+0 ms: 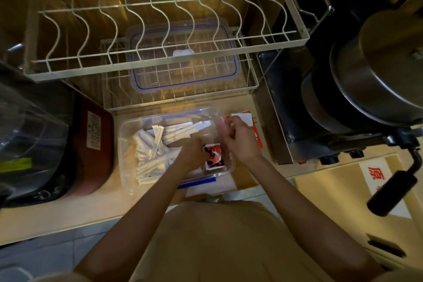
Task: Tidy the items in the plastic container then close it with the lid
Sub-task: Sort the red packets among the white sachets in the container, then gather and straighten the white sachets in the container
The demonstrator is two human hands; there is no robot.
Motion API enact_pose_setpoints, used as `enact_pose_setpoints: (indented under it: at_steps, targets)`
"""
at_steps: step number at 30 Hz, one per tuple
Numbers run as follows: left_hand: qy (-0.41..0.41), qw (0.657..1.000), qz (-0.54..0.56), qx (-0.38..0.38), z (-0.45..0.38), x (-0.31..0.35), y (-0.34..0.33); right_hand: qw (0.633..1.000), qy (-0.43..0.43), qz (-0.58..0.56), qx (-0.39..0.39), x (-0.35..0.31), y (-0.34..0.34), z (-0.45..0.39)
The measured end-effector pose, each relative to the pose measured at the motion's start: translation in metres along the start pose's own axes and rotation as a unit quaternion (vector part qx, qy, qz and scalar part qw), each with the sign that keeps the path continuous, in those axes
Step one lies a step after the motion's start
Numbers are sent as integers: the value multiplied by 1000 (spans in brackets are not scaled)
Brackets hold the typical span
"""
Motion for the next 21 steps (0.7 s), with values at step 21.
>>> enact_pose_setpoints:
  at_steps: [21]
  targets:
    - [127,981,-131,61,33,-98,24,928,83,250,-264,-40,-90,-18]
Point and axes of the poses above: each hand's wrist, its own z-axis away from the middle knuckle, its own y-axis out of the back of the hand, x = y × z, the point moved 4 cm from there along -z, towards the middle knuckle, and after that the axes turned 15 degrees about -z, right-handed, at the moved point
